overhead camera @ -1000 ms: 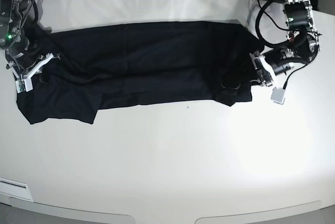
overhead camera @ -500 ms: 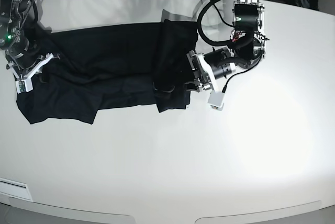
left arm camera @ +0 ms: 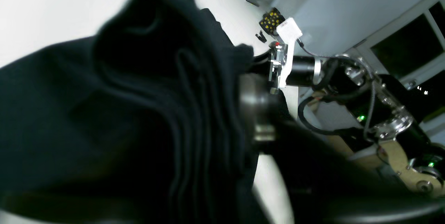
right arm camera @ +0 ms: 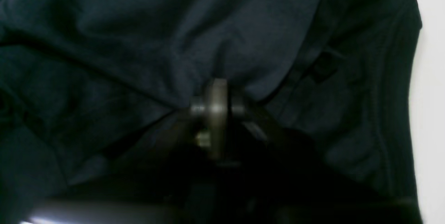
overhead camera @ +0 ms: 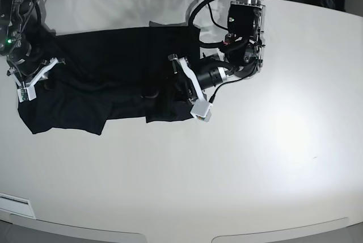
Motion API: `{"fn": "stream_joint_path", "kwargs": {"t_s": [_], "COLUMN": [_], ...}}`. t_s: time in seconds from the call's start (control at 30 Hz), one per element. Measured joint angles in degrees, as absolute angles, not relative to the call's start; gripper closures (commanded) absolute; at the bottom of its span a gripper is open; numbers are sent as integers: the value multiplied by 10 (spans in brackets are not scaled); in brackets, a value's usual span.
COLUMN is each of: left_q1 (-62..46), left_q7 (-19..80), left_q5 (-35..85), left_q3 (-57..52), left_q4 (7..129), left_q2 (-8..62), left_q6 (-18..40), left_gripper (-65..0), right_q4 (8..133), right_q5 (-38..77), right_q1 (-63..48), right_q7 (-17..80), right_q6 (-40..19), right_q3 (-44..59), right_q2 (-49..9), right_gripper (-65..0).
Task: Fold the T-shirt properly
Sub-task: 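Fold the strip end over with the left gripper and press it flat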
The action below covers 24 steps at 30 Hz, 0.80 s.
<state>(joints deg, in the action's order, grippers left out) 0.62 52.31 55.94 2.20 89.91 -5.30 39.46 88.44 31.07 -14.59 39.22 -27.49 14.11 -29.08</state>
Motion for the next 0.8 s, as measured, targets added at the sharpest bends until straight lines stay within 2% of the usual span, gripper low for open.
{"fn": "stream_joint_path", "kwargs": {"t_s": [0.07, 0.23, 0.4, 0.47, 0.53, 0.57, 0.6, 0.7, 0.8], "left_q1": [6, 6, 6, 6, 6, 6, 6, 6, 6], "left_q7": [524, 524, 481, 496, 521, 532, 531, 529, 521], "left_q5": [559, 559, 561, 561, 558, 554, 544, 527, 527], "left_q3": [22, 22, 22, 22, 30, 32, 33, 2, -36], "left_q4": [899, 899, 899, 899, 899, 899, 899, 899, 899], "left_q2": [-54, -54, -54, -55, -56, -57, -58, -60, -57], "left_q6": [395, 379, 286, 289, 319, 334, 334, 335, 332], "left_gripper": [-382, -380, -375, -375, -368, -336, -274, 0, 0], "right_q4": [884, 884, 884, 884, 884, 884, 884, 884, 881], "right_q5": [311, 310, 311, 311, 311, 311, 311, 310, 310], "right_q1": [-146, -146, -146, -146, -146, -145, -142, -131, -123], "right_q7": [392, 394, 394, 394, 394, 395, 399, 416, 421], "right_q6": [-274, -274, -275, -275, -275, -275, -276, -280, -281], "right_q3": [141, 141, 141, 141, 141, 141, 141, 141, 141], "right_q2": [-292, -292, -292, -292, -292, -292, -292, -293, -292], "right_gripper": [-282, -283, -283, -283, -283, -283, -283, -283, -264]}}
